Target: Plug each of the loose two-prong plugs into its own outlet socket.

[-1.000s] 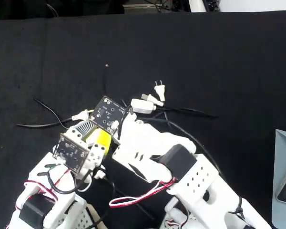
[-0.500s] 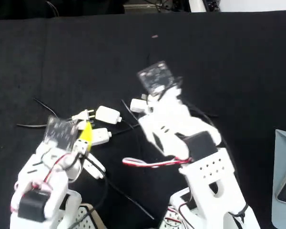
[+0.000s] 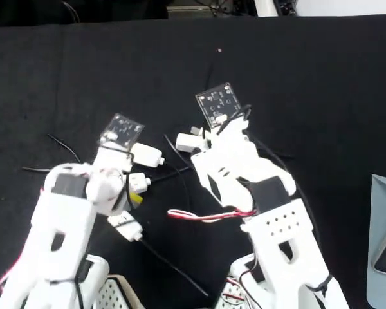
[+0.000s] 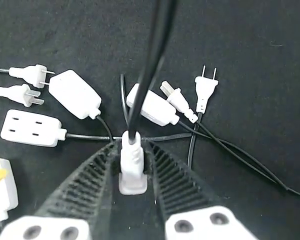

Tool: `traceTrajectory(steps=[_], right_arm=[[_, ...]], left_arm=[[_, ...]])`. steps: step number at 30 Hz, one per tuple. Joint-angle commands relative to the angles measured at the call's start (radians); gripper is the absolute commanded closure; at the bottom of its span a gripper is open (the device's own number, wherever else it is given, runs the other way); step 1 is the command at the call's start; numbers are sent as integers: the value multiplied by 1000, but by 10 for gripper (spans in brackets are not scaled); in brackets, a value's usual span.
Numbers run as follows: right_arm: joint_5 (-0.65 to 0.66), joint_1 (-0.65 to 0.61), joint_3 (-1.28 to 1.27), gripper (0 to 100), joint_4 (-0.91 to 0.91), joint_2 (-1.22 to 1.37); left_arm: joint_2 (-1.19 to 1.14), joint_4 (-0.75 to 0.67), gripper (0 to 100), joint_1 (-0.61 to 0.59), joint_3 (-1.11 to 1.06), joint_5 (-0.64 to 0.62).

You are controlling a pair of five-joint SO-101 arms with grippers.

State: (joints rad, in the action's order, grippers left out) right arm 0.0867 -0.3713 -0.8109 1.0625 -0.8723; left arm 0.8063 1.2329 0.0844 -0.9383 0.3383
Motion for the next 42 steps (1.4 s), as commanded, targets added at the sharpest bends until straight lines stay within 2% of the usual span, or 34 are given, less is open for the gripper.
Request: traceTrajectory(steps=[1, 8, 12, 15, 20, 25, 31, 35, 39, 42], right_arm=[[-6, 15, 4, 987, -17, -12], [-6, 14, 4, 987, -15, -12], [-3, 14, 4, 987, -15, -12], [0, 14, 4, 987, -15, -12], [0, 14, 2, 987, -17, -12], [0, 14, 2, 987, -14, -12], [-5, 15, 2, 987, -12, -12], [-5, 12, 8, 987, 17, -18], [-6, 9, 13, 987, 40, -18], [-38, -15, 12, 987, 38, -18]], left_arm=[[-207, -43, 695, -41, 194, 178], [-454, -72, 694, -35, 315, 459], [-560, -72, 694, -36, 361, 555], [-643, -83, 694, -35, 389, 577], [-767, -218, 697, -35, 387, 479], [-799, -242, 811, 16, 389, 385], [-772, -245, 844, 117, 378, 126], [-763, -239, 802, 151, 378, 31], [-744, -141, 679, 124, 412, 2], [-678, -77, 674, 107, 427, 14]])
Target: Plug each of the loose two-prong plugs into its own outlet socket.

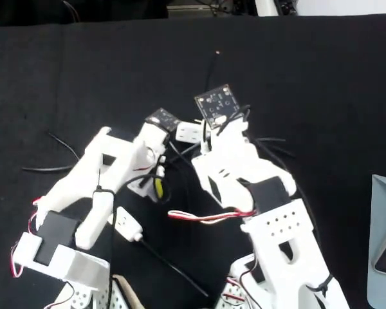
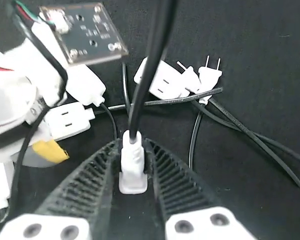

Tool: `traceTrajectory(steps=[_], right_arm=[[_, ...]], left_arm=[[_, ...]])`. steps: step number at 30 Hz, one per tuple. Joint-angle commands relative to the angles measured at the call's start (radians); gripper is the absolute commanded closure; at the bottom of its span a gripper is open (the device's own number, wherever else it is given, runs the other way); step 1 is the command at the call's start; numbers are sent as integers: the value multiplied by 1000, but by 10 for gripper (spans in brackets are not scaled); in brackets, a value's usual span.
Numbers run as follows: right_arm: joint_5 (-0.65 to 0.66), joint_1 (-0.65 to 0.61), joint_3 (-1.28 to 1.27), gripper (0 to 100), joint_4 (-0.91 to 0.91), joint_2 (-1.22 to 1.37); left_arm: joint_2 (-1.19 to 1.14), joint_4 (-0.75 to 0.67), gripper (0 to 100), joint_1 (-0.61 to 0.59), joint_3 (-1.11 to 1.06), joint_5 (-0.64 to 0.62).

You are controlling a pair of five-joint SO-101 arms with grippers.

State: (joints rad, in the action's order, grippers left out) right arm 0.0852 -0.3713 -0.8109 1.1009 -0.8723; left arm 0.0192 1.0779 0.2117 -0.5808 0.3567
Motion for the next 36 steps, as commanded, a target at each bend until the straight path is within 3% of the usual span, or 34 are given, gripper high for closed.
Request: traceTrajectory(steps=[1, 7, 11, 17, 20, 29, 36], right_arm=[[-58, -25, 10, 987, -3, -18], [-97, -41, -12, 987, -92, -18], [-98, -84, -133, 987, -316, -10], [-117, -224, -409, 987, -741, -10], [-117, -302, -437, 987, -784, -8], [-124, -428, -444, 987, -829, 5], [-120, -433, -437, 987, -1043, 294]], left_arm=[[141, 100, 674, -21, 70, 3], [377, 207, 672, -160, 68, 0], [509, 226, 676, -344, 4, -5], [698, 140, 677, -588, -225, -28], [807, 77, 677, -670, -348, -58], [1126, 5, 677, -704, -627, -161], [1191, -11, 676, -704, -704, -186]])
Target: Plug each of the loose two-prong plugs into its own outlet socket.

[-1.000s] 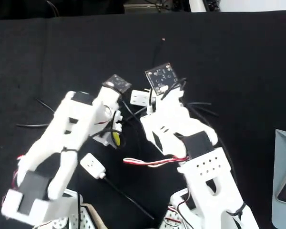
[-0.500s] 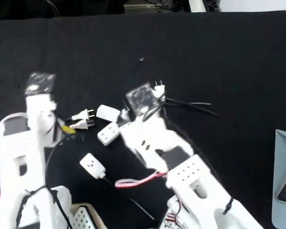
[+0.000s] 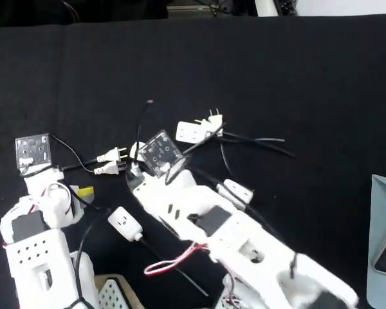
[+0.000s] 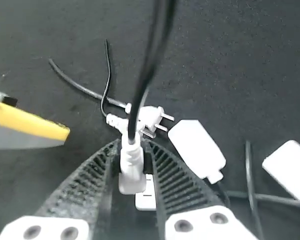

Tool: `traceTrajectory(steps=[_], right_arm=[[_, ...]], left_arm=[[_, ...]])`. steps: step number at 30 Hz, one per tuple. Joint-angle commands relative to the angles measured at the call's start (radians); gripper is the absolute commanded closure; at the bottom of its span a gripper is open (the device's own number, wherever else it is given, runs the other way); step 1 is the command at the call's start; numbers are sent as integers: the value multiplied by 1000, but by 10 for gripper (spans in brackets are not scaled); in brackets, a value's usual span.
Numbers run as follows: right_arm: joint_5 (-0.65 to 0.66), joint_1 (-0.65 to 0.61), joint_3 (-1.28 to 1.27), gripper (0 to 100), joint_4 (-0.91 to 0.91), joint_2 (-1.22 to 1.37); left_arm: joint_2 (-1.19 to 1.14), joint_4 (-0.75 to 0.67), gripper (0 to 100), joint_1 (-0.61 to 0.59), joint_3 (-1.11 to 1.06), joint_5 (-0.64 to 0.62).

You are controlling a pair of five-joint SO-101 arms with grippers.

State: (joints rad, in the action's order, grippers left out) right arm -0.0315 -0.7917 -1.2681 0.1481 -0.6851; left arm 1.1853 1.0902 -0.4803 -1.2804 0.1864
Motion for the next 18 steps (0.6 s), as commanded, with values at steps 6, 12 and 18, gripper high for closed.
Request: traceTrajectory(steps=[6, 12, 18], right_arm=[[2, -9, 19, 987, -219, 259], [2, 11, 16, 987, -218, 274], [2, 40, 15, 987, -216, 275]], left_arm=[[34, -23, 676, -12, -33, -12], [32, -60, 676, -13, -59, -12], [32, -57, 676, -16, -59, -11]])
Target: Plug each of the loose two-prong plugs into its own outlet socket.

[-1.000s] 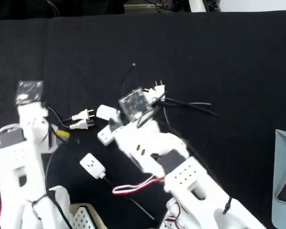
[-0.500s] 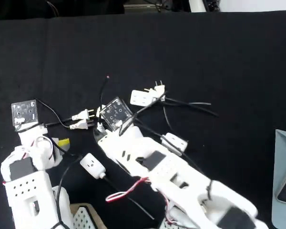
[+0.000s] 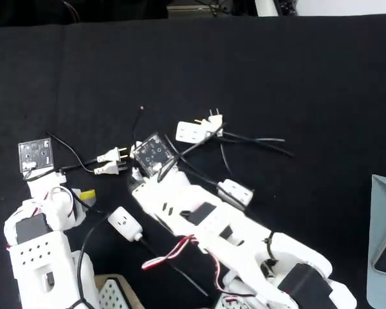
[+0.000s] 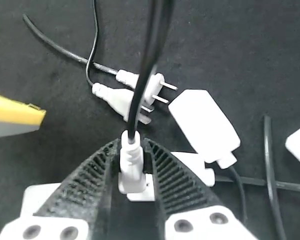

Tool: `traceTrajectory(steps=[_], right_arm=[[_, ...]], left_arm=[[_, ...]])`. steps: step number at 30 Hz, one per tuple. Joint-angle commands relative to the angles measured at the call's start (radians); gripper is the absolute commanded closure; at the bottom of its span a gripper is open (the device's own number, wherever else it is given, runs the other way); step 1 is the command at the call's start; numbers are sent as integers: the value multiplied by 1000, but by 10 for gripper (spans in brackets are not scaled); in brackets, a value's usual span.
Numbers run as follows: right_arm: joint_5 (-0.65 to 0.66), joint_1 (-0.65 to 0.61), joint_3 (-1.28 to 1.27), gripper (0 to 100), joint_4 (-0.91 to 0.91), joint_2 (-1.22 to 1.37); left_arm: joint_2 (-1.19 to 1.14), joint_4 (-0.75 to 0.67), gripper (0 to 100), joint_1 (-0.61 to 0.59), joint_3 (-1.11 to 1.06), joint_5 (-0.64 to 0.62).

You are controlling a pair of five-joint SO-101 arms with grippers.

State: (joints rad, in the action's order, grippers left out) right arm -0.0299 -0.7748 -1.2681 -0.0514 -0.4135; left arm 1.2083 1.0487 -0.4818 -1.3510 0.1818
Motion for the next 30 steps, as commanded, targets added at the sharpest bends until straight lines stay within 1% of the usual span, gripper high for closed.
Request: traceTrajectory(steps=[1, 15, 20, 30], right_arm=[[0, 23, 15, 987, -17, 4], [-5, 23, 25, 987, -25, 27], [-3, 25, 33, 987, -100, 88], [-3, 25, 39, 987, -101, 97]], left_arm=[[9, -15, 676, -15, 12, -6], [9, -15, 676, -10, 7, -9], [9, -15, 676, -15, 4, -9], [11, -15, 676, -12, 2, -8]])
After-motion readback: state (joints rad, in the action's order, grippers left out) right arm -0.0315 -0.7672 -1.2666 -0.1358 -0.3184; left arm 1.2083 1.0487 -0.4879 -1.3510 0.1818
